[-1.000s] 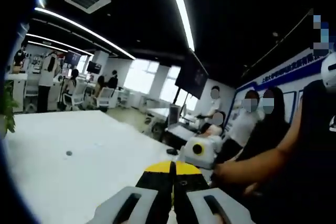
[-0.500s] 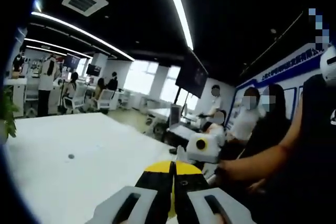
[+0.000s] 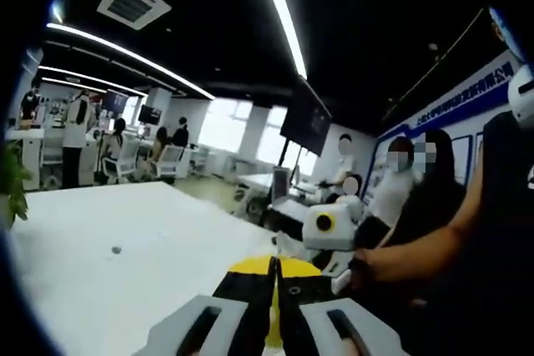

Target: Compare the silicone blocks by pressing each to a similar depth, holding the contact briefly, and releasing to observe deformation and rebound differences across the visible hardness samples.

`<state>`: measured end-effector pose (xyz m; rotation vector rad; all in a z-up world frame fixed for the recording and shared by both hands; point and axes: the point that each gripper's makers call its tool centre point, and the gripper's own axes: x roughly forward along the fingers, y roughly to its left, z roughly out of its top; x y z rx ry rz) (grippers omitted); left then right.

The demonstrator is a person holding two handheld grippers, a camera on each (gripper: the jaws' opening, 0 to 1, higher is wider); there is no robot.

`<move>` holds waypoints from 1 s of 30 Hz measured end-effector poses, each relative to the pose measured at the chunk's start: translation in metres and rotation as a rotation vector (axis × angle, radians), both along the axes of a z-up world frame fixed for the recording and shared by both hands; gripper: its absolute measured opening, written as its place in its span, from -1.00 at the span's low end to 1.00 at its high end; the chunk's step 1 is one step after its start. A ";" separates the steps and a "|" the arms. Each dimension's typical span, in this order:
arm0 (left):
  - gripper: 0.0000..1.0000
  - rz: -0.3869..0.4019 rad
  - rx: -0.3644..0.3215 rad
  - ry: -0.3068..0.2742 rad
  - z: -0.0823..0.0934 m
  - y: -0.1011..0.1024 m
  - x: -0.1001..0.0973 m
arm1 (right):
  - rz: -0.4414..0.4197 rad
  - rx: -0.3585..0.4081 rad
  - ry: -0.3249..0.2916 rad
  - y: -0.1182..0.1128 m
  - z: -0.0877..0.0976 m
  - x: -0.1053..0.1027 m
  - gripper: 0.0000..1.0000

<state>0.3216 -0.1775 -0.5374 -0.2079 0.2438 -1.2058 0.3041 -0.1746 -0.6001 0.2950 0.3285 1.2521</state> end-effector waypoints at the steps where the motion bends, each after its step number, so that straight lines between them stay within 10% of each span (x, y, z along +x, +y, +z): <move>1: -0.99 -0.001 -0.002 0.000 0.000 -0.001 0.000 | 0.000 -0.002 0.001 -0.001 0.000 0.000 -0.87; 10: -0.87 0.030 0.006 -0.071 0.005 -0.006 0.000 | 0.019 -0.021 0.000 -0.003 0.000 -0.004 -0.90; 30: -1.00 -0.005 -0.019 -0.013 0.002 -0.005 -0.008 | 0.031 -0.035 0.016 -0.001 0.000 -0.012 -0.90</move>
